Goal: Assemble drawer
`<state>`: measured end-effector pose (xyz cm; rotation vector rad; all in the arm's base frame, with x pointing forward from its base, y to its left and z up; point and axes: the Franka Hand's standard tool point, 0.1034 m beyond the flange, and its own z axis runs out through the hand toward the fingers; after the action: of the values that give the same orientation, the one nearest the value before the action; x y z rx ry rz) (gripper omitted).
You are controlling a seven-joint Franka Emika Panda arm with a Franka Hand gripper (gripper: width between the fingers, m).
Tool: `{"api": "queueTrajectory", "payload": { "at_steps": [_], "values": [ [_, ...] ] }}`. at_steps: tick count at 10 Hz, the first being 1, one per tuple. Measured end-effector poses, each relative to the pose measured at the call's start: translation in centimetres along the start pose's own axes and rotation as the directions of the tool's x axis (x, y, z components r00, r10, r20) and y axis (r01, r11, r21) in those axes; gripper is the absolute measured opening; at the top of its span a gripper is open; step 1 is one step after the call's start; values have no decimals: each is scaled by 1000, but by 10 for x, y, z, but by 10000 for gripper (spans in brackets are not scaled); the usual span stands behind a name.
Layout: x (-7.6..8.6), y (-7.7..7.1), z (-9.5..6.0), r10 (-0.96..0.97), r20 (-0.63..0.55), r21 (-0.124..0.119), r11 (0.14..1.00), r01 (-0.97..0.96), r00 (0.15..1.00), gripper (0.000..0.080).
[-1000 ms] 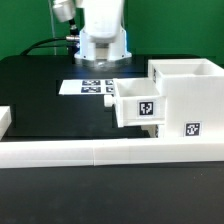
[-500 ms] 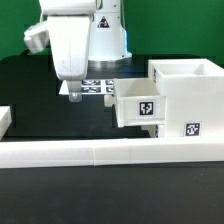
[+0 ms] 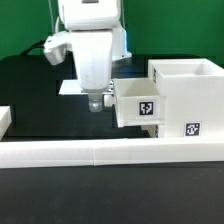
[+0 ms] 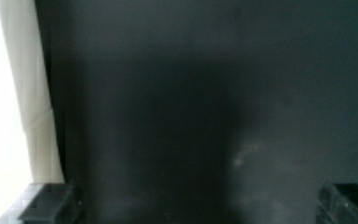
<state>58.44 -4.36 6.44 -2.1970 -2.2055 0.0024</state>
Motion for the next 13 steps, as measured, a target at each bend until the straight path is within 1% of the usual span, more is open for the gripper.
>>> {"api": "queueTrajectory", "payload": {
  "at_steps": [1, 2, 3, 6, 7, 9, 10, 11, 12, 13],
  "values": [
    [14, 0, 2, 0, -2, 4, 1000, 0, 1000, 649],
    [18, 0, 2, -6, -2, 8, 1000, 6, 1000, 649],
    [15, -1, 2, -2, 0, 9, 1000, 2, 1000, 649],
    [15, -1, 3, -12, -1, 9, 1000, 12, 1000, 649],
    [20, -1, 4, -26, -5, 13, 1000, 26, 1000, 649],
    [39, 7, 2, -53, -14, 9, 999, 54, 998, 649],
    [47, 9, 1, -64, -18, 8, 998, 64, 998, 649],
    [48, 10, -1, -60, -17, 8, 998, 61, 998, 649],
    [50, 9, -1, -49, -15, 13, 999, 49, 999, 649],
    [57, 9, -1, -37, -13, 22, 999, 38, 999, 649]
  ]
}}
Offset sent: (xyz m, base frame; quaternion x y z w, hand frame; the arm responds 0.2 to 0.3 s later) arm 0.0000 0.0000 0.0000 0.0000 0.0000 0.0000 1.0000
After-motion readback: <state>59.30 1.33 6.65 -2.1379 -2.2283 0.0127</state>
